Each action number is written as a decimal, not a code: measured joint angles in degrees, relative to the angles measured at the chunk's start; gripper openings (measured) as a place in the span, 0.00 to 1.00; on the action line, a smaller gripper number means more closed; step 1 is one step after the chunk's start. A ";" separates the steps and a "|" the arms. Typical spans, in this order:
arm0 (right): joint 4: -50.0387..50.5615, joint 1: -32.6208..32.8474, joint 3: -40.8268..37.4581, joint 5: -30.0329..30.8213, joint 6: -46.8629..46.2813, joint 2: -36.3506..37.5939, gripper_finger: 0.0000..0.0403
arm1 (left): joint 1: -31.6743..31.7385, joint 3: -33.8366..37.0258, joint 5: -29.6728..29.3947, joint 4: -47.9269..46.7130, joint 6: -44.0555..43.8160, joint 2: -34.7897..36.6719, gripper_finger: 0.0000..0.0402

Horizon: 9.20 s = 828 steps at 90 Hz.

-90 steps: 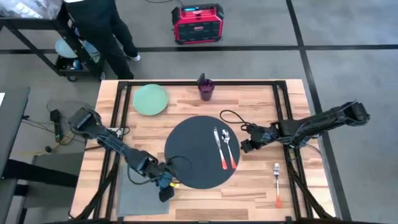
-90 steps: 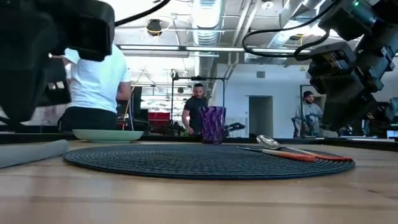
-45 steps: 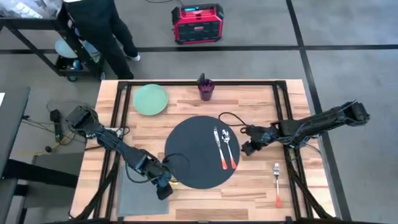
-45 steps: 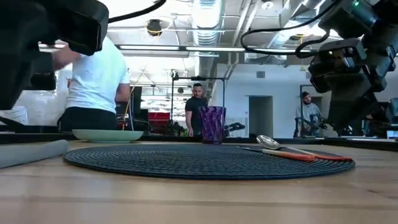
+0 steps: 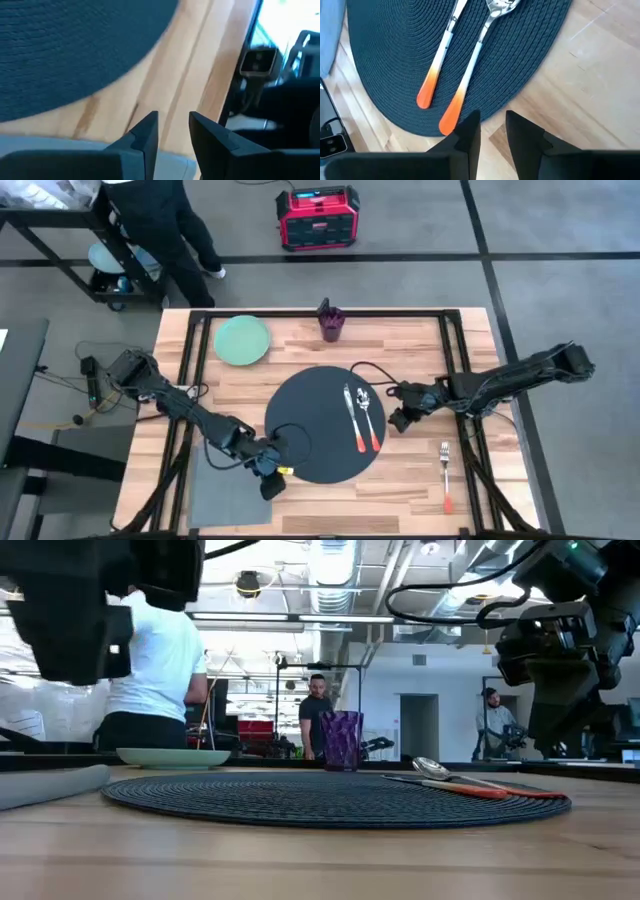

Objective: Set table place
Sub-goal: Fold the table napkin

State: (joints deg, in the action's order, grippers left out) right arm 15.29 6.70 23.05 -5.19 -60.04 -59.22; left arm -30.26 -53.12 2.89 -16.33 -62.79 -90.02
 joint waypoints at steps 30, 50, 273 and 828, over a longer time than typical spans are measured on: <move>-0.88 0.02 0.00 -2.62 1.89 0.00 0.19 | 1.51 0.03 3.03 -7.16 -5.97 -0.66 0.23; -0.85 0.07 0.00 -4.06 2.09 0.00 0.19 | 3.10 0.09 3.35 -14.04 -12.68 -3.21 0.23; -0.44 0.02 0.00 -15.11 5.06 0.02 0.19 | 1.24 -14.73 -1.39 -28.64 -21.59 -8.11 0.07; 0.63 3.85 0.00 -33.79 4.58 0.00 0.40 | -13.94 -40.63 -9.25 -32.62 -38.08 -29.80 0.14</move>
State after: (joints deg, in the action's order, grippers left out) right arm 15.92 10.55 23.05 -38.98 -55.46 -59.22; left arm -44.20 -93.75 -6.36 -48.95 -100.86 -119.82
